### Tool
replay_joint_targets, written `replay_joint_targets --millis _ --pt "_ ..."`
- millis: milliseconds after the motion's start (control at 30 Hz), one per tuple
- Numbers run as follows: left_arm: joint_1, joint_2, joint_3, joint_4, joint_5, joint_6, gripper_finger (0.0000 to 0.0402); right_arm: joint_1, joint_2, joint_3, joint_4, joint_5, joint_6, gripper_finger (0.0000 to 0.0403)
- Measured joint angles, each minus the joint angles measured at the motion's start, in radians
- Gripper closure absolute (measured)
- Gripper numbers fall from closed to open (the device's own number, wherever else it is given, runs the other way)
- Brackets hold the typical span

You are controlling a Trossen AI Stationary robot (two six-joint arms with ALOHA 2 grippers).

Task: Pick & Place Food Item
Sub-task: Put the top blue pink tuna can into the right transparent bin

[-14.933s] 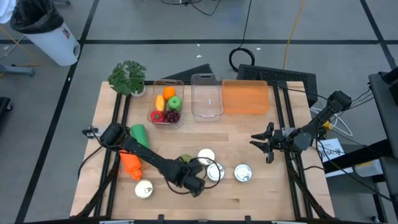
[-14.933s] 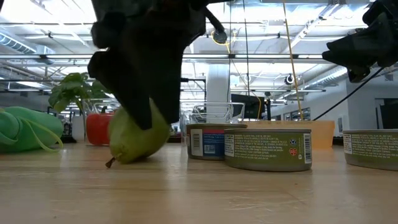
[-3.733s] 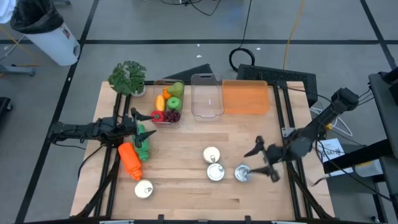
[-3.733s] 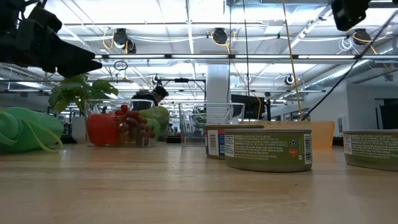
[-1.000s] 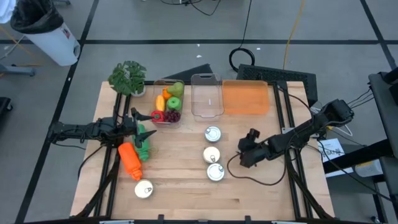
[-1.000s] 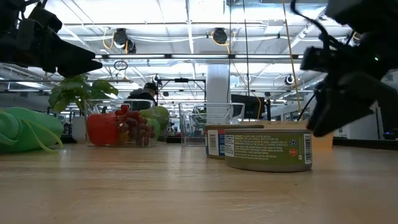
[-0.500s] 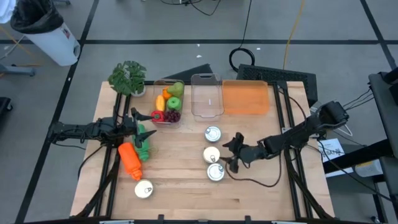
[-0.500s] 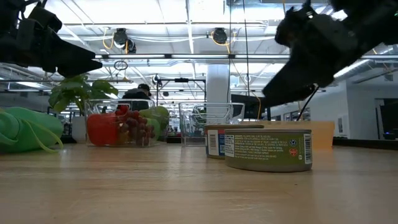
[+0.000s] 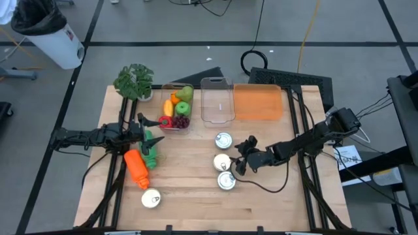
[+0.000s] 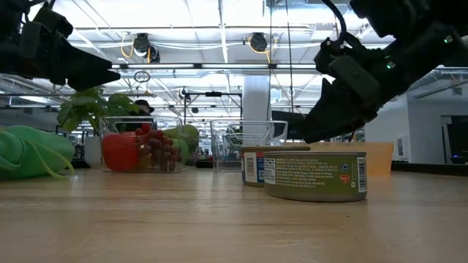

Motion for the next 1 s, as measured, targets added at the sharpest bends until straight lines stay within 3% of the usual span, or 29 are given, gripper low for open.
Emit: replay_joint_targets --millis 500,633,867,1000 --pt "0.0 0.0 0.001 0.0 0.0 0.0 0.0078 0.045 0.0 0.008 0.039 -0.005 -0.026 0.0117" --pt "0.0 0.0 0.001 0.0 0.0 0.0 0.0078 0.068 0.0 0.093 -0.077 -0.005 -0.059 0.0122" --pt "0.0 0.0 0.002 0.0 0.0 -0.001 0.0078 0.08 -0.001 0.306 -0.455 -0.001 -0.003 0.014" --pt "0.0 0.0 0.002 0.0 0.0 0.0 0.0078 0.077 0.015 0.323 -0.489 0.013 0.008 0.0146"
